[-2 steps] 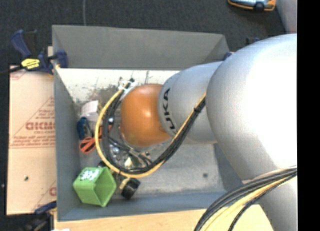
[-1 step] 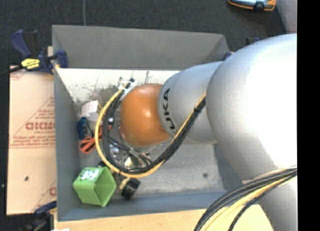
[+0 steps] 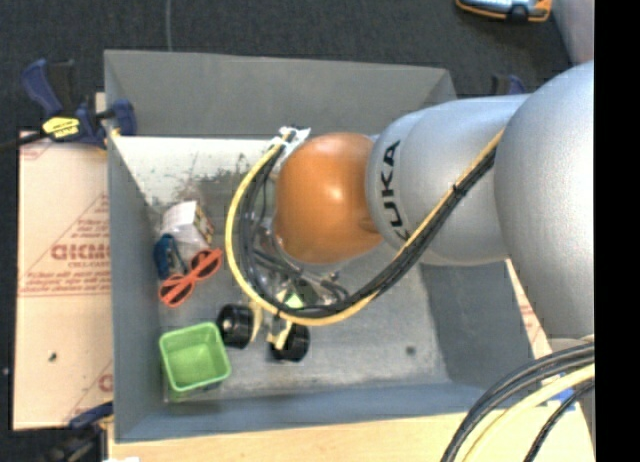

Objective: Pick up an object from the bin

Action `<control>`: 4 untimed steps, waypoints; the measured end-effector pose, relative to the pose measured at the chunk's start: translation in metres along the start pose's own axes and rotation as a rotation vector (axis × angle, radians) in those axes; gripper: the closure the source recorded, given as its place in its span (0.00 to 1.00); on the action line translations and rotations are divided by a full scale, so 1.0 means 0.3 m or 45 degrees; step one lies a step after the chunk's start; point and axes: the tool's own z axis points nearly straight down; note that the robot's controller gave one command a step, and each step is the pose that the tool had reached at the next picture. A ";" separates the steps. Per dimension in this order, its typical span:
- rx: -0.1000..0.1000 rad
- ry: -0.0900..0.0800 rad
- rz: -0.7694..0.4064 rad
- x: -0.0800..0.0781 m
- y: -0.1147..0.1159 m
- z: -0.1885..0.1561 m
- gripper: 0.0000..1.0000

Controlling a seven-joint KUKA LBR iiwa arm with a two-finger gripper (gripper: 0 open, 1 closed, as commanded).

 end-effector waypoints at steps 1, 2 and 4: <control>-0.005 0.002 0.206 -0.044 0.139 -0.019 1.00; 0.005 -0.005 0.449 -0.011 -0.012 -0.046 1.00; 0.000 -0.008 0.644 0.092 -0.038 0.063 1.00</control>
Offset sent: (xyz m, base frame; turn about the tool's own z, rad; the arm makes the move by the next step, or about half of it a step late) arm 0.0028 0.0009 0.0137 0.3522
